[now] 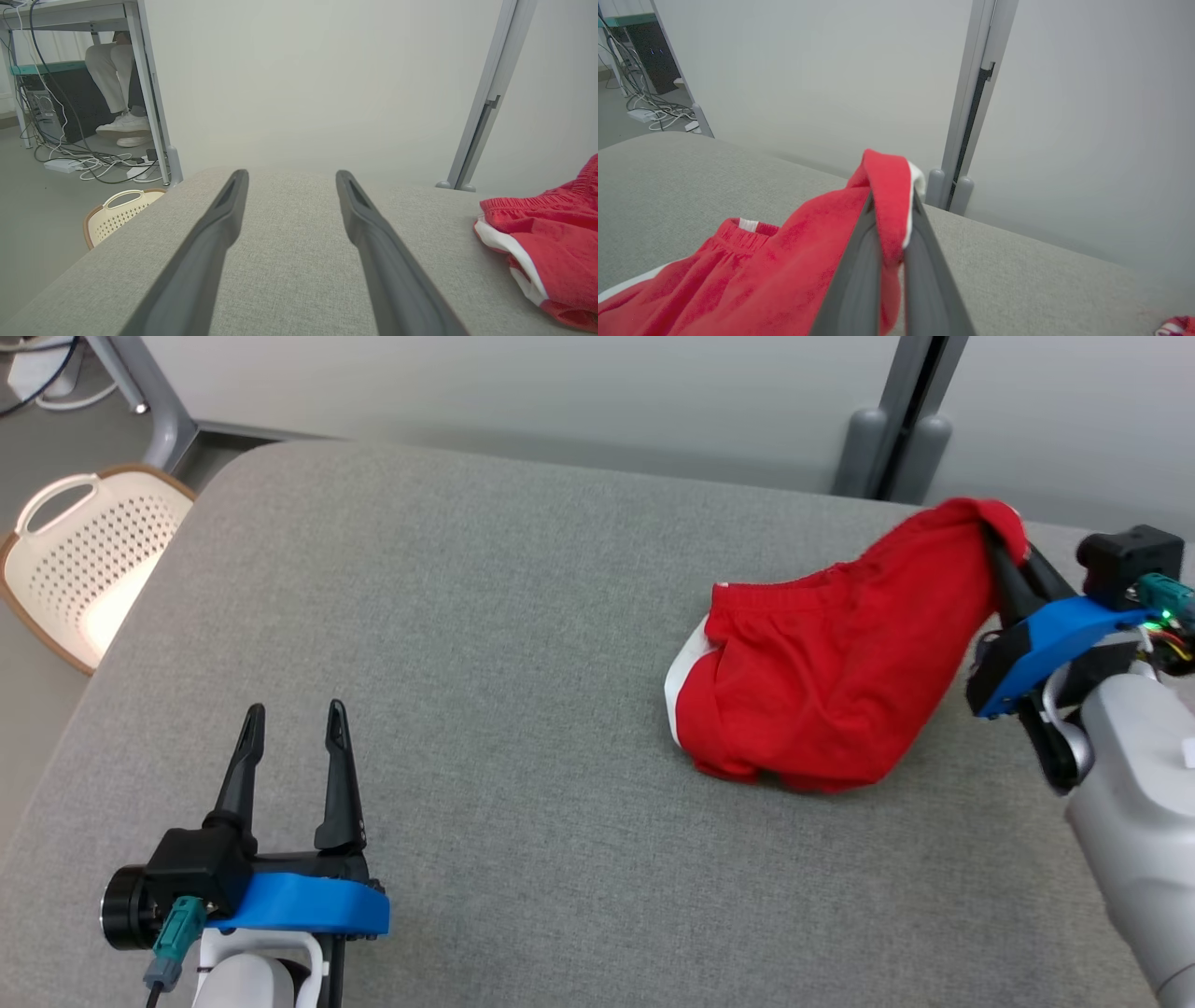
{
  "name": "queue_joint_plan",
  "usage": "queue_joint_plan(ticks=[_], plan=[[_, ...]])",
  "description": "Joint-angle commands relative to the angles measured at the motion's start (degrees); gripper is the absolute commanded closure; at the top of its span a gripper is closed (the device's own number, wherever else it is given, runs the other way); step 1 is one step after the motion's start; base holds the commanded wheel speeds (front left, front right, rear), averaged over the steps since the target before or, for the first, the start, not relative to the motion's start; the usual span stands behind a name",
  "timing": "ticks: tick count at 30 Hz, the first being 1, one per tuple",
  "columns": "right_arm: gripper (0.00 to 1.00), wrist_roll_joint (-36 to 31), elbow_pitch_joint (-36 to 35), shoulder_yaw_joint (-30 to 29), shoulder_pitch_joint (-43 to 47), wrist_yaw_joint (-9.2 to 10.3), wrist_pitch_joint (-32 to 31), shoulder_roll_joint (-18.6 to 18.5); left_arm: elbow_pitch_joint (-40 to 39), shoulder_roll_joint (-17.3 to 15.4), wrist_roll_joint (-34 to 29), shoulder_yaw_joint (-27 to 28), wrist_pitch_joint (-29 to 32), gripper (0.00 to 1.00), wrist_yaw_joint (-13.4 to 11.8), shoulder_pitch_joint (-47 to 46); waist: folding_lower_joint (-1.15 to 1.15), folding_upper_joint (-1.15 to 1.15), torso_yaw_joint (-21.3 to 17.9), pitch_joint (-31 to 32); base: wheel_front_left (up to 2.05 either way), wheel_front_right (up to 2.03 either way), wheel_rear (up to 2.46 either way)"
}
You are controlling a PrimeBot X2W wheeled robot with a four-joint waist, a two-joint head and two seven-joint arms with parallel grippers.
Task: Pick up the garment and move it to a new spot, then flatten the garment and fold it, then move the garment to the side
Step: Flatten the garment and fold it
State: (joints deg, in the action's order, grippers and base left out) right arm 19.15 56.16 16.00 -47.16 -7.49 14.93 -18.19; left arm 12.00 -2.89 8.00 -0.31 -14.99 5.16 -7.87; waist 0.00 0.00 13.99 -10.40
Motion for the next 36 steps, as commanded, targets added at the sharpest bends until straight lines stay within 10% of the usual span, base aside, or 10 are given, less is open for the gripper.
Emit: queue_joint_plan(ticks=[1,11,24,26,27,36], plan=[[1.0,-0.26,-4.66,1.0,2.05,-0.01,0.28,0.63,-0.13,-0.01,-0.11,0.24,-0.27,0.0,0.1,0.6,0.0,0.0,-1.08,1.92,0.0,0.0,0.0],[1.0,-0.3,-21.88,16.74,13.12,-0.01,0.27,8.3,-0.56,-0.01,0.08,0.4,-0.27,0.0,-0.03,2.89,0.0,0.0,-0.6,5.72,0.0,0.0,0.0],[1.0,2.26,-19.37,35.09,24.2,-0.01,0.21,14.34,-0.62,0.0,1.6,-0.64,-0.27,0.0,-0.64,3.7,0.0,0.0,2.52,5.47,0.0,0.0,0.0],[0.22,1.87,-18.5,36.58,24.95,-0.01,0.26,14.62,-0.54,0.0,1.84,-0.62,-0.27,0.0,-0.78,3.68,0.0,0.0,2.44,5.43,0.0,0.0,0.0],[0.0,1.93,-18.3,37.05,25.31,-0.01,0.27,14.8,-0.51,0.0,1.93,-0.57,-0.27,0.0,-0.95,3.74,0.0,0.0,2.26,5.48,0.0,0.0,0.0],[0.0,0.77,-24.85,31.79,26.03,-0.01,0.28,13.3,-0.3,0.0,1.45,-0.05,-0.27,0.0,-1.19,4.42,0.0,0.0,0.04,6.81,0.0,0.0,0.0]])
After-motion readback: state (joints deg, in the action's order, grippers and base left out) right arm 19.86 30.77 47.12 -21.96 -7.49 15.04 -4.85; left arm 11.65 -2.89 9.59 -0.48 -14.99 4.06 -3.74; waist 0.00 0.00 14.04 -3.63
